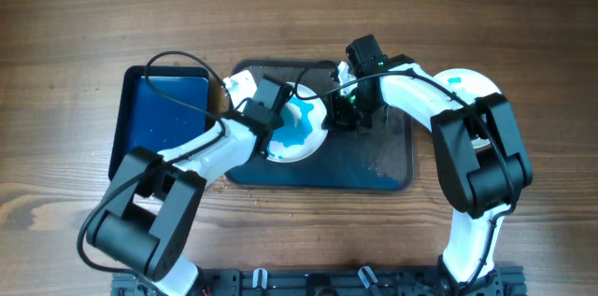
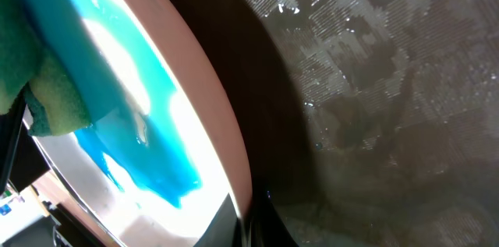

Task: Clean dirty plates on tray and stack at the side
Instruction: 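Scrub the last plate with the sponge in left gripper, then move the sponge with left gripper toward the small blue tray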

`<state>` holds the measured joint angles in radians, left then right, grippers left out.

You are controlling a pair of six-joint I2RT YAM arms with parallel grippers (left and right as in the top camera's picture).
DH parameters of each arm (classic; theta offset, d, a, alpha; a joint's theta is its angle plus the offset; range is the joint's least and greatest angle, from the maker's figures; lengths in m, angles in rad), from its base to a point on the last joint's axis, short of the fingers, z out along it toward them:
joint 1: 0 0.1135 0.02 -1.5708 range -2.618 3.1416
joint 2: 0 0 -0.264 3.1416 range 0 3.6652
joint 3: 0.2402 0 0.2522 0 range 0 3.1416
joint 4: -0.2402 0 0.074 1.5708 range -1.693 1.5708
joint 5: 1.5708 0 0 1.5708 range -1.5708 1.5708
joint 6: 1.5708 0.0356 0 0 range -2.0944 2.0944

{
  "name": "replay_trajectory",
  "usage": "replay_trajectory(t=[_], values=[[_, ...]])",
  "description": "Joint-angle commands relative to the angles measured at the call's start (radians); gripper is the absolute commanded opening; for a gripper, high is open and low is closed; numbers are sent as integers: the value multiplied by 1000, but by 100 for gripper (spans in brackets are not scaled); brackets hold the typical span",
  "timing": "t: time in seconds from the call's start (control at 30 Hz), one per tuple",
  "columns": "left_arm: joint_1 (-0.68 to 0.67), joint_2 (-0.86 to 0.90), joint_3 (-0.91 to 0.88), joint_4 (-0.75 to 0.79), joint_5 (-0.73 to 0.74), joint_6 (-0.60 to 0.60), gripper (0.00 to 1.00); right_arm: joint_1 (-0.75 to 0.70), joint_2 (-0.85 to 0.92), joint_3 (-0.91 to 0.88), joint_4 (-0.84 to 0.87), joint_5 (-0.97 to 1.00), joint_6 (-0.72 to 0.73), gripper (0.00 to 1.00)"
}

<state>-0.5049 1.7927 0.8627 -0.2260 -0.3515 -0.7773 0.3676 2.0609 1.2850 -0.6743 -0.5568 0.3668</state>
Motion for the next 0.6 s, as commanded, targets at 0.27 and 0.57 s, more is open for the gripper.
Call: replay_trajectory(t=[0.27, 0.57], values=[[-10, 184, -389, 201, 385, -16, 4, -18, 37, -22, -2, 85, -1, 4], [-10, 184, -450, 278, 378, -17, 4, -18, 37, -22, -2, 85, -1, 4]])
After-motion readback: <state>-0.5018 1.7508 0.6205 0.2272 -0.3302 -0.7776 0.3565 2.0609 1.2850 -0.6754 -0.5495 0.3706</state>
